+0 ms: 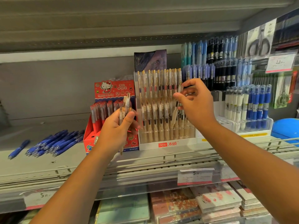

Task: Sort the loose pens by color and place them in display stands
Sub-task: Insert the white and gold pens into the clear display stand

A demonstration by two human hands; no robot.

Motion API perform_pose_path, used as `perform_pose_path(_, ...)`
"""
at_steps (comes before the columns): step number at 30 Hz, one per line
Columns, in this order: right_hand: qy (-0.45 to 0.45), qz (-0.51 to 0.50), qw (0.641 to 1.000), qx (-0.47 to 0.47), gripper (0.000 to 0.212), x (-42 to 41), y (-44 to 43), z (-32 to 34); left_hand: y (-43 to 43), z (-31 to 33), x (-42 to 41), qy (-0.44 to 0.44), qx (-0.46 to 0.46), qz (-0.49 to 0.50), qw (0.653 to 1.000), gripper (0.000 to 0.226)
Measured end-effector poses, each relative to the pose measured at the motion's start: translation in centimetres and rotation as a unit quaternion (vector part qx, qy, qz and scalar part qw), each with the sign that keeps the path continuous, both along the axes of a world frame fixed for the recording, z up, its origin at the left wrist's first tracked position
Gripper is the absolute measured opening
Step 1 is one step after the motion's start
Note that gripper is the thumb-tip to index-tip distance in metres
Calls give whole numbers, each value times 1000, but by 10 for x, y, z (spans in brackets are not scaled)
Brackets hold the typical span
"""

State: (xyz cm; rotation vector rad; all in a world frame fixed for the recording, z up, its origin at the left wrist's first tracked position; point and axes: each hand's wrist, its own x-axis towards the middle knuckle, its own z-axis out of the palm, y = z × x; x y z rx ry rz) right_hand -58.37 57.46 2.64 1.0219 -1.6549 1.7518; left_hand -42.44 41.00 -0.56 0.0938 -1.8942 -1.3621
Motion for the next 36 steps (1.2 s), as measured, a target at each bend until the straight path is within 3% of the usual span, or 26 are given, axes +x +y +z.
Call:
perform_pose_path(7,16,-20,997,80,23,-5,-5,-13,0,1,2,-16,11,-7,1000,39)
perform_pose_path(11,8,-22,988,156,18,-10,-7,-21,-6,-1,2,-30,24,-13,999,24)
perform_pose_path(18,16,-38,983,177,14,-9,-4,-21,-11,-2,1,-41,82,-80,993,24)
perform_pose_path(23,67,-104,982,145,5,-3,-5,-22,-4,1,1,-33,78,-48,995,28)
perform_pose_path(26,66,-53,992,98,10,11,-9,-19,0,2,1,-30,51,-27,998,25)
perform_pose_path(31,54,77,987,129,14,46,-26,-13,7,2,4,-23,56,-72,996,22)
perform_pose_path(36,-74,185,968,156,33,71,-44,-11,9,2,6,-32,46,-107,993,21)
